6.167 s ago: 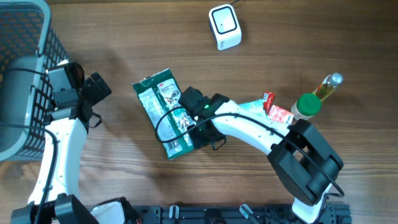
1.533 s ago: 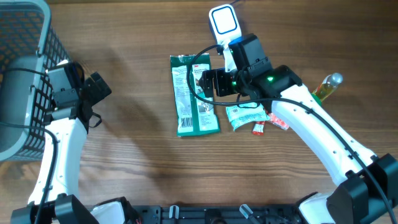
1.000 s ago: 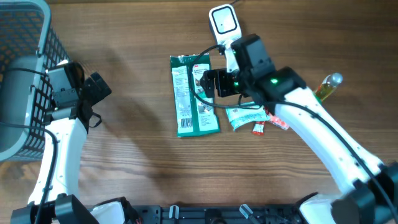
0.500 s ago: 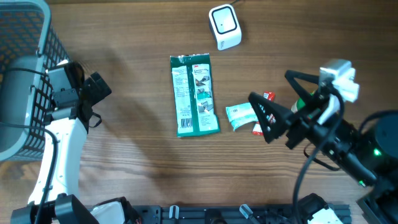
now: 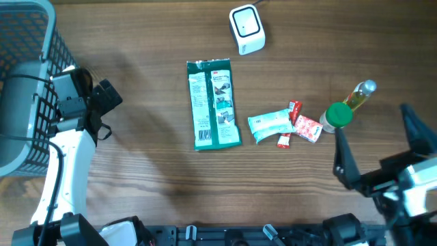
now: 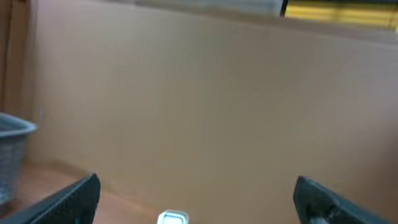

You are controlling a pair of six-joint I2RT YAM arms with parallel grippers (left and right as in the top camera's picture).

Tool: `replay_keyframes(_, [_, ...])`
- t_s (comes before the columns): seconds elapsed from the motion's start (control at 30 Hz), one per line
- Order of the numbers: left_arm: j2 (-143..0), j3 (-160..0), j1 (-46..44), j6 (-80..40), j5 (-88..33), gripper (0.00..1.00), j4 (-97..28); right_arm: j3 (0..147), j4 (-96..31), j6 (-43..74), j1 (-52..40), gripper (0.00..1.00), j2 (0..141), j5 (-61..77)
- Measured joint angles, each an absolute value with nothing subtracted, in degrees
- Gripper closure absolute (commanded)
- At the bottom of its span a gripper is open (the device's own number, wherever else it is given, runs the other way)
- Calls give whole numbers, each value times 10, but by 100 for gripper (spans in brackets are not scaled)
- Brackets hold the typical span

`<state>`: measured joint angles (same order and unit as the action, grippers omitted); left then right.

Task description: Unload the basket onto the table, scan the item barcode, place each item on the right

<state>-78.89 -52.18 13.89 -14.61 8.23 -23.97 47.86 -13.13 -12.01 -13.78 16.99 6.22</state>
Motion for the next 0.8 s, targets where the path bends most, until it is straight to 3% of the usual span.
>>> replay_keyframes(0.13, [-789, -522, 139, -146, 82, 0, -241, 266, 102, -158, -137, 0, 57, 75])
replay_keyframes(0.33, [-789, -522, 139, -146, 82, 0, -240, 77, 190, -146, -137, 0, 12, 90])
replay_keyframes(0.43, [-789, -522, 139, -146, 82, 0, -240, 17, 194, -140, -137, 0, 11, 91])
replay_keyframes(0.63, [-789, -522, 139, -146, 82, 0, -239, 4, 17, -138, -137, 0, 7, 95])
replay_keyframes(0.8, [-789, -522, 139, -146, 82, 0, -240, 4, 5, -138, -137, 0, 7, 95])
